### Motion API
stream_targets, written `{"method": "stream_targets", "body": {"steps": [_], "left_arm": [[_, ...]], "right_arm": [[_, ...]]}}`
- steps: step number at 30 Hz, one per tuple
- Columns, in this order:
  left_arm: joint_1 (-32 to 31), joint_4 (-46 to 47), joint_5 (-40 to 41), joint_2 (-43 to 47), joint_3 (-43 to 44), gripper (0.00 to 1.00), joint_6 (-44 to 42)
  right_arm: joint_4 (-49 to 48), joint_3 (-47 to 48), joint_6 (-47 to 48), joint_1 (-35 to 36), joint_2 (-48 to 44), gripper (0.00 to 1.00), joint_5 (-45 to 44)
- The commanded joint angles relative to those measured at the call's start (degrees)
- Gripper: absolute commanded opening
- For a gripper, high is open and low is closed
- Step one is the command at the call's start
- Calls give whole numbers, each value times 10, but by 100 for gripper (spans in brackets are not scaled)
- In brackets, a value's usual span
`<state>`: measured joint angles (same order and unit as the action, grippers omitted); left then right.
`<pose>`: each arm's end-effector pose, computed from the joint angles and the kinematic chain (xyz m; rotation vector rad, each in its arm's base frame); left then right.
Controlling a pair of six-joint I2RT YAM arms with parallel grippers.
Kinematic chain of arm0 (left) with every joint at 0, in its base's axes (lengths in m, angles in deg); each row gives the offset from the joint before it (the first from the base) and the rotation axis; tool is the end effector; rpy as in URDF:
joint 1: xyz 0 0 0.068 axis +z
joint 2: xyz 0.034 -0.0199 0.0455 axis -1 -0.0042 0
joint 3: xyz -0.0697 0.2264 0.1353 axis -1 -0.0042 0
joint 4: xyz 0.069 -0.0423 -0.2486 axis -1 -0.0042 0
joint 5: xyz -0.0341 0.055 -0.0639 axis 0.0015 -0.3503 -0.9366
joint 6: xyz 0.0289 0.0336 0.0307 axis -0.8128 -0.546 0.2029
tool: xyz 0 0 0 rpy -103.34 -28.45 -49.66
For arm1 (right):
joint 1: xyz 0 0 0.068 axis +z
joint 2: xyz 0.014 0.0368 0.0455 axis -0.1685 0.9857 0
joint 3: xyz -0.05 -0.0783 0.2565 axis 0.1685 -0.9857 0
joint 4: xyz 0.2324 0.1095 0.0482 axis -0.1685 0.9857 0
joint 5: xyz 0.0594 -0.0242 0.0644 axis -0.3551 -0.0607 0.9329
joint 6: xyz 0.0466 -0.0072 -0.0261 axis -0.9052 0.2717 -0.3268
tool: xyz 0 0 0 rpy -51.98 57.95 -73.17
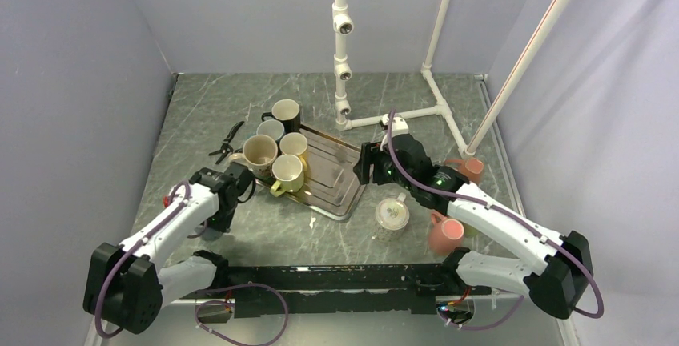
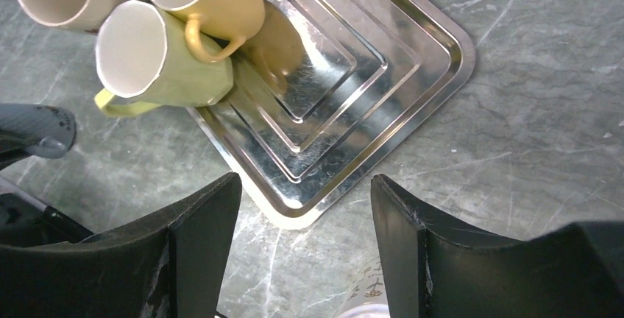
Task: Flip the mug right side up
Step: Turn over the cup at the corner of the board.
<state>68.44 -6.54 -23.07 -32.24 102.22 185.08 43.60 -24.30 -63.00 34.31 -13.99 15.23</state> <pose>0.1351 -0.0326 0.2000 -1.7800 1.9698 0.4517 0.1776 0.1634 0.2913 -0.2137 2.1745 0.5466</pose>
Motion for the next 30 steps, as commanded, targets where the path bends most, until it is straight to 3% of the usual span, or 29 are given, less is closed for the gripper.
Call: {"method": "stream_targets", "body": {"steps": [1, 8, 12, 16, 21, 24, 27, 30], "left_arm": [[2, -1, 54, 35, 53, 3, -68], [2, -51, 131, 97, 135, 3, -144], [2, 32, 137, 97, 193, 3, -321], [2, 72, 103, 61, 266, 3, -436], [2, 201, -10, 71, 304, 3, -599], [2, 292, -122, 93, 303, 3, -676], [2, 359, -233, 97, 305, 3, -700], [2, 381, -328, 70, 330, 3, -689]], "right_arm": [[-30, 15, -22, -1, -14, 69, 32], [-63, 3, -73, -2, -26, 69, 72], [-79, 7, -89, -1, -27, 69, 79], [-97, 8, -116, -2, -15, 69, 86], [-162, -6, -183, -2, -12, 70, 93], [-336, -47, -197, -2, -19, 72, 184], [-522, -99, -257, -1, -11, 73, 251], [-602, -102, -309, 3, 20, 75, 269]]}}
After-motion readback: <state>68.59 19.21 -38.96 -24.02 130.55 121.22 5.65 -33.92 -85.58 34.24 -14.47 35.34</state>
